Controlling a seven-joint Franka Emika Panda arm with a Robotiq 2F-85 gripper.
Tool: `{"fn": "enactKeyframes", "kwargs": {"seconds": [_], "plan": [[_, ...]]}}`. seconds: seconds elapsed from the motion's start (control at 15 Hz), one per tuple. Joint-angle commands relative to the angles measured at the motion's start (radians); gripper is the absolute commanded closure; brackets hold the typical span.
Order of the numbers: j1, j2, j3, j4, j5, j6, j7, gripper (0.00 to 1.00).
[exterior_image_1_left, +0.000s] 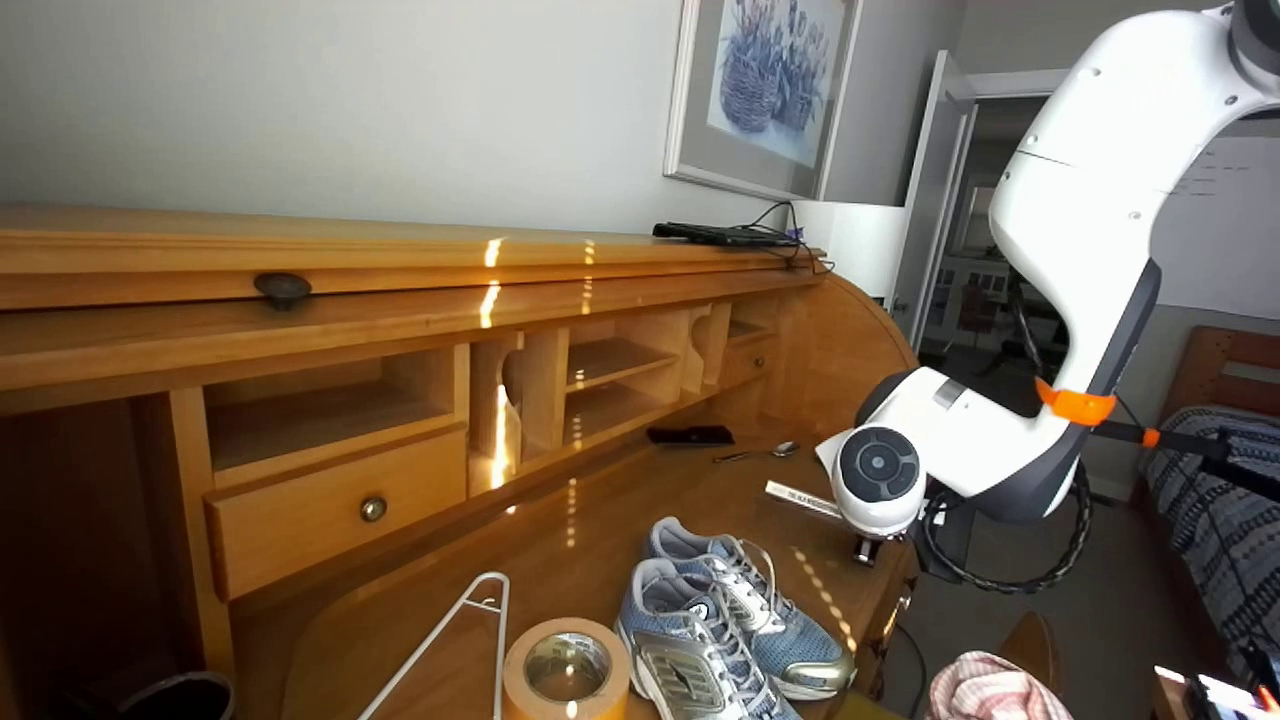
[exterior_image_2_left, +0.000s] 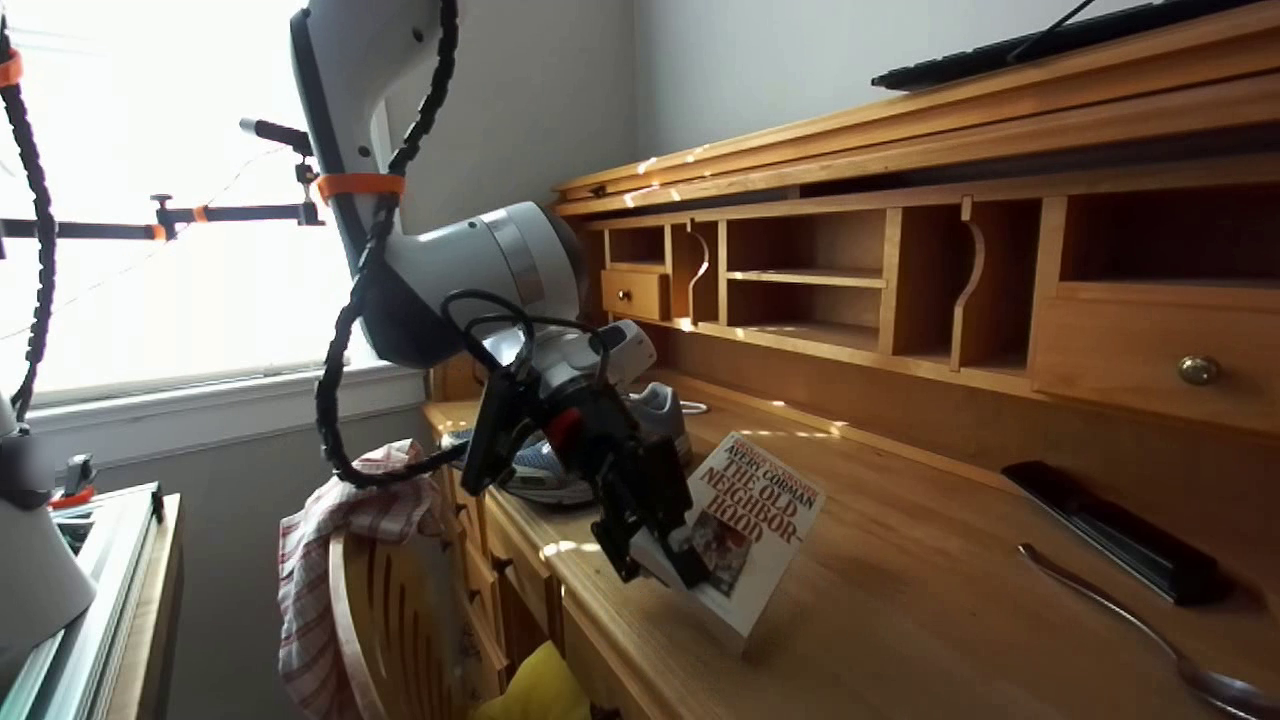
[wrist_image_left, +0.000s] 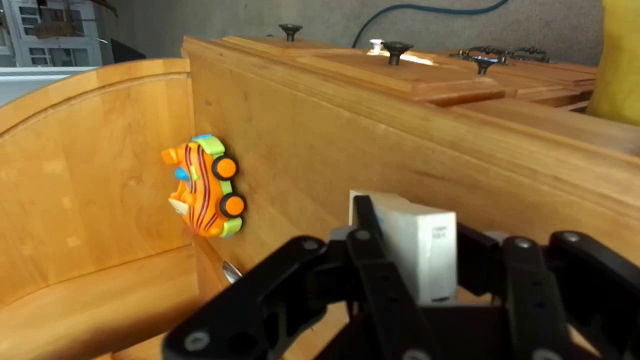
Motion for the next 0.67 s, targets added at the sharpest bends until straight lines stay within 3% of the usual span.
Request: {"fn": "enactKeyframes", "kwargs": {"seconds": [0.0,0.6], "plan": [[0.027,-0.055,0.005,-0.018,-0.028,0.009,0.026,0.94],[0.07,-0.069,0.023,0.049,-0.152,0.01,0.038,0.94]]}}
